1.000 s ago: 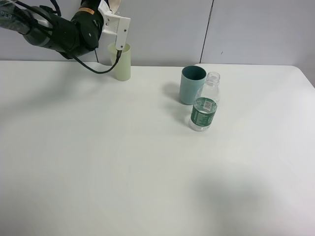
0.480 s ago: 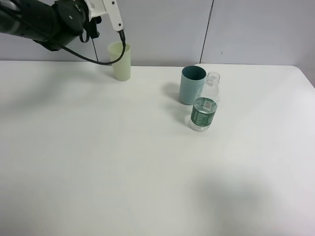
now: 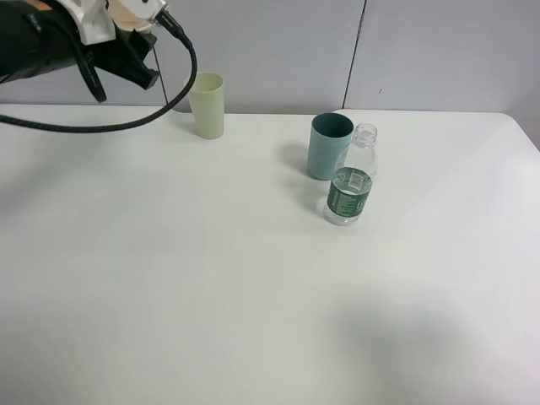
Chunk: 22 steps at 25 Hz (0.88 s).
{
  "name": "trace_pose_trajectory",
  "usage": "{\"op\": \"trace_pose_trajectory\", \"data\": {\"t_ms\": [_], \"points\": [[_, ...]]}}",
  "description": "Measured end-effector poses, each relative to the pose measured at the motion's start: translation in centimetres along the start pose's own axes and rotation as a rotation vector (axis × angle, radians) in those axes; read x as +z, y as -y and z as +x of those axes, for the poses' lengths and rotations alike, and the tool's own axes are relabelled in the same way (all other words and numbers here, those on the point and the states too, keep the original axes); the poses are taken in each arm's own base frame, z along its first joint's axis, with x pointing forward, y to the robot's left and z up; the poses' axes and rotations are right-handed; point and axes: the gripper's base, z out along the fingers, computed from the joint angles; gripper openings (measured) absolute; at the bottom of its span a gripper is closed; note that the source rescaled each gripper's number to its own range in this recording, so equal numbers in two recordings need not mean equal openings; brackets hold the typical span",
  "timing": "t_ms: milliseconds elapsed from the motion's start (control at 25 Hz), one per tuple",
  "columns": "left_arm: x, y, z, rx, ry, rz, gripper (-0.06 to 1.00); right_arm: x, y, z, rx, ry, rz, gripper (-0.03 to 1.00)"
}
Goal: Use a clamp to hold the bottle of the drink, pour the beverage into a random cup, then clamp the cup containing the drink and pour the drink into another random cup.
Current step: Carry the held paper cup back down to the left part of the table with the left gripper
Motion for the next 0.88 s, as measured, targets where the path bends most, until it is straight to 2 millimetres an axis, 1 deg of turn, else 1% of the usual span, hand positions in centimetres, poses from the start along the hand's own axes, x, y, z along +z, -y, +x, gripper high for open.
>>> {"op": "trace_pose_trajectory", "data": {"t_ms": [120, 320, 440, 680, 800, 880], "points": [[-2.2, 0.3, 1.0, -0.066, -0.015, 0.042, 0.05, 0.0, 0.0, 0.0, 0.0, 0.0, 0.0, 0.66], [-5.0, 0.6, 2.2, -0.21, -0.026, 0.088, 0.05, 0.0, 0.0, 0.0, 0.0, 0.0, 0.0, 0.66], [-6.4, 1.3, 3.3, -0.283, -0.032, 0.123, 0.05, 0.0, 0.0, 0.0, 0.0, 0.0, 0.0, 0.66], [-8.2, 3.3, 5.6, -0.406, -0.045, 0.234, 0.05, 0.0, 0.0, 0.0, 0.0, 0.0, 0.0, 0.66], [-9.1, 4.5, 6.3, -0.453, -0.002, 0.313, 0.05, 0.0, 0.0, 0.0, 0.0, 0.0, 0.0, 0.66], [-9.6, 5.2, 6.4, -0.455, 0.024, 0.376, 0.05, 0.0, 0.0, 0.0, 0.0, 0.0, 0.0, 0.66]]}}
